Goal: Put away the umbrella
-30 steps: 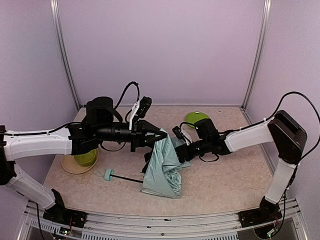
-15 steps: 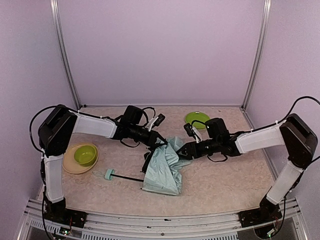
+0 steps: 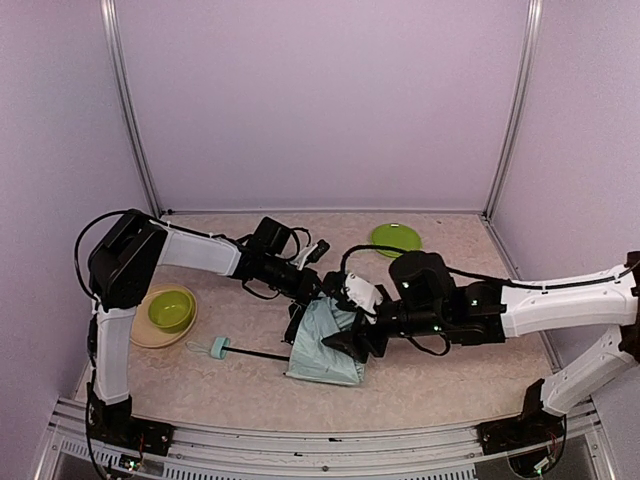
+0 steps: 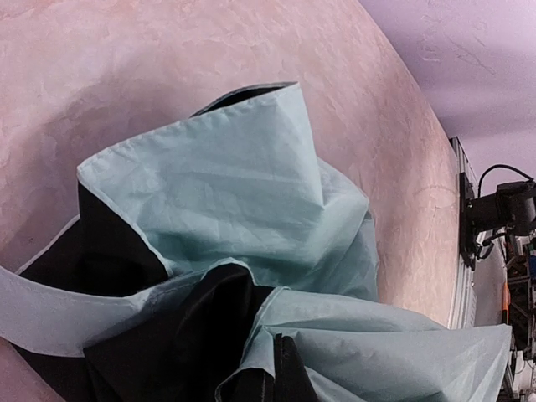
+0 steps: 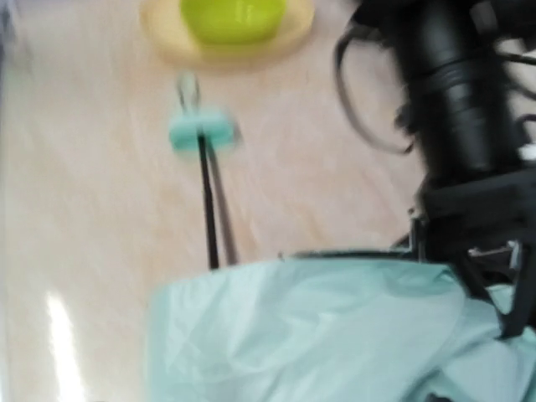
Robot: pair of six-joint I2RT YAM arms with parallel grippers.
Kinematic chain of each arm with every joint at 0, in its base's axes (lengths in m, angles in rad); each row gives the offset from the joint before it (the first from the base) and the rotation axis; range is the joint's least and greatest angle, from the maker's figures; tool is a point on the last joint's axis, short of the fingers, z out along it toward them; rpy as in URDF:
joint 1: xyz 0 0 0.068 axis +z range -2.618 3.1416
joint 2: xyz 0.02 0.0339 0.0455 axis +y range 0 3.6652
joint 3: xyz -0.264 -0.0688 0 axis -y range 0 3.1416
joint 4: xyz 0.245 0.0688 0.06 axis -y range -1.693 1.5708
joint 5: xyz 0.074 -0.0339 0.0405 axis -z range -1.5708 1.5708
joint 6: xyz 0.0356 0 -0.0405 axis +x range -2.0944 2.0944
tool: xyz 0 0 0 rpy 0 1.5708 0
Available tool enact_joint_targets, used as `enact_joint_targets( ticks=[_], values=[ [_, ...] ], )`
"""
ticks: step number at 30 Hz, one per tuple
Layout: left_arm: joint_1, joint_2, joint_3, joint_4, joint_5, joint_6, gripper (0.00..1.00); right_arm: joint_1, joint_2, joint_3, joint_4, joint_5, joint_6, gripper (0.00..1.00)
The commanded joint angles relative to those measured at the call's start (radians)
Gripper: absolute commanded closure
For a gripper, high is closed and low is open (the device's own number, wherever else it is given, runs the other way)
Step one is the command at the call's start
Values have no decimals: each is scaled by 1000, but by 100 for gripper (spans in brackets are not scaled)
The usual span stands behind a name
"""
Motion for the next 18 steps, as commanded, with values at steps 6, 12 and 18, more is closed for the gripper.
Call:
enact_joint_targets(
  ticks=[6, 12, 18],
  values=[
    [9, -16, -4, -13, 16, -12, 100, 133, 294, 189, -267, 311, -363, 0],
    [10, -14, -2, -15, 24, -6, 100, 89, 453, 261, -350, 236, -354, 3],
    [10, -16, -1, -15, 32, 5, 99, 44, 566, 306, -430, 85, -289, 34]
  ],
)
